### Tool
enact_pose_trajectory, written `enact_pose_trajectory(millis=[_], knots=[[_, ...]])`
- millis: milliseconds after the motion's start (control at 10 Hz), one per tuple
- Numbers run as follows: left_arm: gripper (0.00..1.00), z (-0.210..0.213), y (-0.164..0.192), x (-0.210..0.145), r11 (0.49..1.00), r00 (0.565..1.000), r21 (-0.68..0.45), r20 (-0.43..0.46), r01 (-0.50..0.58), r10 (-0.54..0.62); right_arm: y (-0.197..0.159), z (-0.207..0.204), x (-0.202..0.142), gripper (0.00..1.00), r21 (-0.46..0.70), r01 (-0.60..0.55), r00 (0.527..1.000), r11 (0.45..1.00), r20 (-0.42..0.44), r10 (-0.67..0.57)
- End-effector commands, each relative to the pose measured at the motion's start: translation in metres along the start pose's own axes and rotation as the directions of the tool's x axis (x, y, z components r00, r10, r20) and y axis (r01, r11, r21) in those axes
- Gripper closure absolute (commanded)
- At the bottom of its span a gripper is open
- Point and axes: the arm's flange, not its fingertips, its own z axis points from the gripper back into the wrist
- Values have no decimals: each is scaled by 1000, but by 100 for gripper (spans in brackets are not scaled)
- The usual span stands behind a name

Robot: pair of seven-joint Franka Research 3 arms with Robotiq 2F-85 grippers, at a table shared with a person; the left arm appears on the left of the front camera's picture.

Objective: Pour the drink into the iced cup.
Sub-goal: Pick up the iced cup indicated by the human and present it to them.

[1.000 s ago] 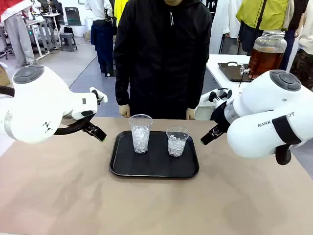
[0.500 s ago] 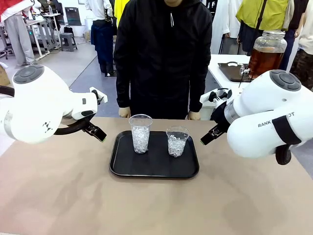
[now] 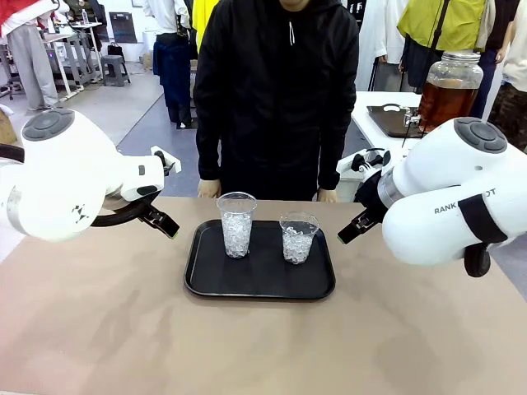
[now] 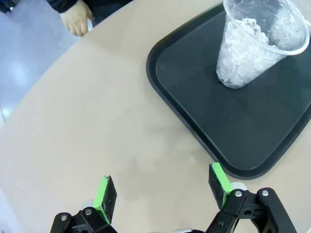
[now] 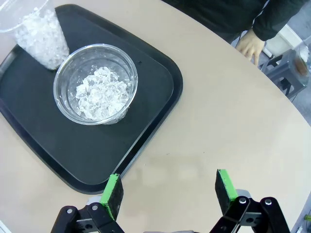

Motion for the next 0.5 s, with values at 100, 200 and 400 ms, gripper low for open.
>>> enact_pose_trajectory(millis=[100,200,400], knots=[[0,0,0,0,1000,1000,0,0,0,0,0,0,0,0,0,1,1000,1000,0,-1],[0,0,0,0,1000,1000,0,0,0,0,0,0,0,0,0,1,1000,1000,0,-1],[0,5,1,0,1000,1000,-7,14,12,-12,-4,6,-1,0,11,18,1000,1000,5,-18]])
